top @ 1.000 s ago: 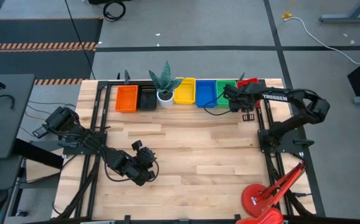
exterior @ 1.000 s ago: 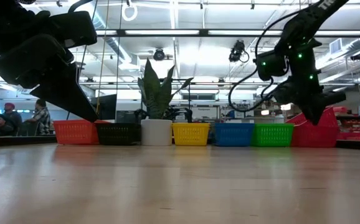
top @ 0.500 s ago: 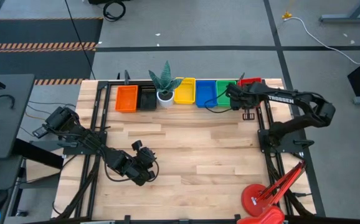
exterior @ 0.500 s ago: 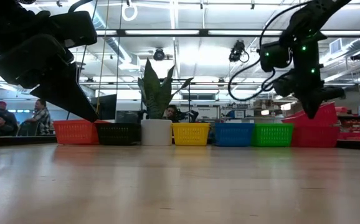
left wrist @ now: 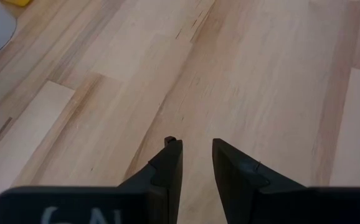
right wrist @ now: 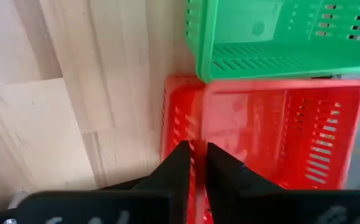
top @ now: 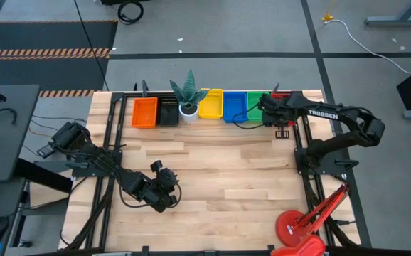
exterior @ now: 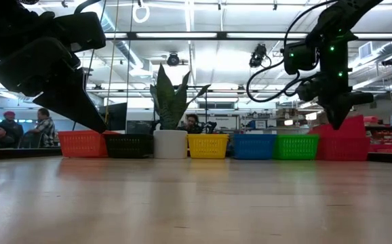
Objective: Stack baskets by color
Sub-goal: Stack the bottom red bin on the top red bin, then adjust the stacked orange bins
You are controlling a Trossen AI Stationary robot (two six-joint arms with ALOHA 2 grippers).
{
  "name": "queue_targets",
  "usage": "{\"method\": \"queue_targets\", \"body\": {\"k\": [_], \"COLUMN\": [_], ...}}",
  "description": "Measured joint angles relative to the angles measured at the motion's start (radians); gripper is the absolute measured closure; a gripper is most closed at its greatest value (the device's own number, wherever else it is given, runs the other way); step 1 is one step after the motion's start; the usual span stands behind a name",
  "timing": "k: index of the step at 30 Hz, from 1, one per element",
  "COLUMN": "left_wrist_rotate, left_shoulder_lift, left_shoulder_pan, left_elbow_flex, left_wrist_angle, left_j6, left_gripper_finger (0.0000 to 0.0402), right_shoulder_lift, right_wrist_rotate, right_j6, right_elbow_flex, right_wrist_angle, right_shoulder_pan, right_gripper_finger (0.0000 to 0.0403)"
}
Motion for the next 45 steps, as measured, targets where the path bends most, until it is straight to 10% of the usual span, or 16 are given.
{"method": "queue_targets", "body": {"k": [10, 17, 31, 45], "left_wrist_rotate": [0.0, -0.006, -0.007, -0.015], "left_shoulder_lift": [0.0, 0.0, 0.0, -0.081], "left_shoulder_pan": [0.0, 0.004, 0.005, 0.012], "left_elbow_flex": [0.0, 0.0, 0.0, 0.001], "left_wrist_angle": [0.0, 0.001, 0.007, -0.164], "left_j6": [0.0, 0.0, 0.024, -0.048], "left_gripper_finger": [0.0308, 0.0308, 0.0308, 0.0311], "right_shoulder_lift": [0.0, 0.0, 0.001, -0.085], "right_wrist_rotate": [0.014, -0.203, 0.155, 0.046], "right_j6": [0.126, 0.252, 0.198, 0.374], "right_elbow_flex": [0.0, 0.0, -0.132, -0.132], "right_wrist_angle": [-0.056, -0.056, 0.106, 0.063], "right_shoulder_pan": [0.049, 0.079, -0.027, 0.196], "right_gripper_finger": [0.0317, 0.034, 0.0398, 0.04]}}
